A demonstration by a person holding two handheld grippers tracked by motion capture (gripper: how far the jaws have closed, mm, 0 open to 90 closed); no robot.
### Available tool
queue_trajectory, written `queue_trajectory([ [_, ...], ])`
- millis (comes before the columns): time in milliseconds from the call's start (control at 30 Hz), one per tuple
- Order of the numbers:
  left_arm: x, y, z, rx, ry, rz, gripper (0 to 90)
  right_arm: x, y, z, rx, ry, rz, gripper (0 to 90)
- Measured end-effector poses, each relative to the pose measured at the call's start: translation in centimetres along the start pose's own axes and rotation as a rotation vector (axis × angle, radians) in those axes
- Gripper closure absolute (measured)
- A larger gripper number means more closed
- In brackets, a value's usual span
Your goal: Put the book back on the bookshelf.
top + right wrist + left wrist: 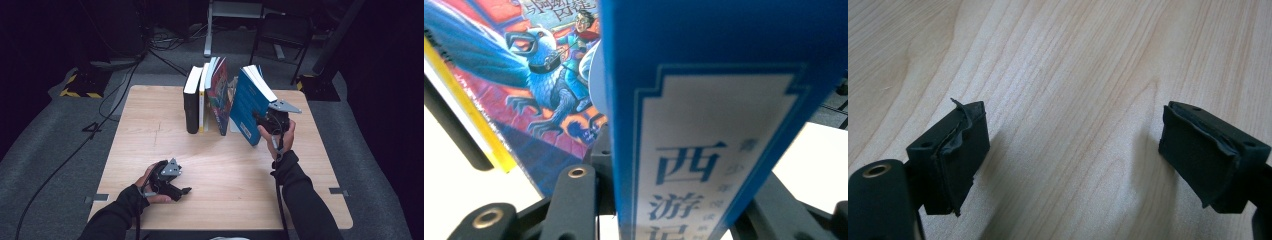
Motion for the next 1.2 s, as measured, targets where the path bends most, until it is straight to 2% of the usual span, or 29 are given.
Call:
queue_trajectory([
  [133,0.0,0.0,0.0,0.0,-0.005,-0.002,12.8,0.4,-0.2,-0.1,-0.01,0.009,-0.001,60.4],
  [267,0.0,0.0,0.0,0.0,-0.006,-0.001,12.9,0.3,-0.1,-0.3,-0.016,-0.004,-0.003,59.2],
  [367,0.0,0.0,0.0,0.0,-0.006,0.0,13.0,0.2,0.3,-0.7,-0.017,-0.004,-0.006,55.2],
  [533,0.0,0.0,0.0,-0.001,-0.008,0.001,13.1,-0.7,1.3,-2.6,0.002,0.005,0.043,51.3],
  [567,0.0,0.0,0.0,-0.001,-0.007,0.001,13.1,-1.0,1.5,-3.1,0.004,0.01,0.039,50.7],
  [633,0.0,0.0,0.0,-0.001,-0.007,0.001,13.1,-1.6,1.9,-4.1,0.003,0.022,0.078,55.1],
  [700,0.0,0.0,0.0,-0.001,-0.007,0.001,13.0,-1.7,2.0,-4.6,0.006,0.067,0.095,58.5],
  [800,0.0,0.0,0.0,0.0,-0.007,0.001,13.0,-1.5,1.4,-4.9,0.02,0.09,0.079,57.1],
  [933,0.0,0.0,0.0,0.0,-0.007,0.0,13.0,-1.4,0.1,-5.5,0.054,0.081,0.069,58.2],
  [1033,0.0,0.0,0.1,-0.001,-0.007,-0.001,13.0,-1.1,-0.2,-5.5,0.044,0.047,0.053,60.3],
  [1200,-0.1,-0.1,0.1,-0.004,-0.006,-0.003,12.9,0.6,-0.4,-5.7,0.032,0.029,-0.005,60.8],
])
Point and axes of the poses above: each handheld gripper's, and its own axes: y roughly backward along the jaws, z roughly out of its top, x roughly to its left, the point moved 2 cm from there along -y, roughly forward along the jaws, and after that the axes turned 10 degrees about -y, right-handed, at the moved point
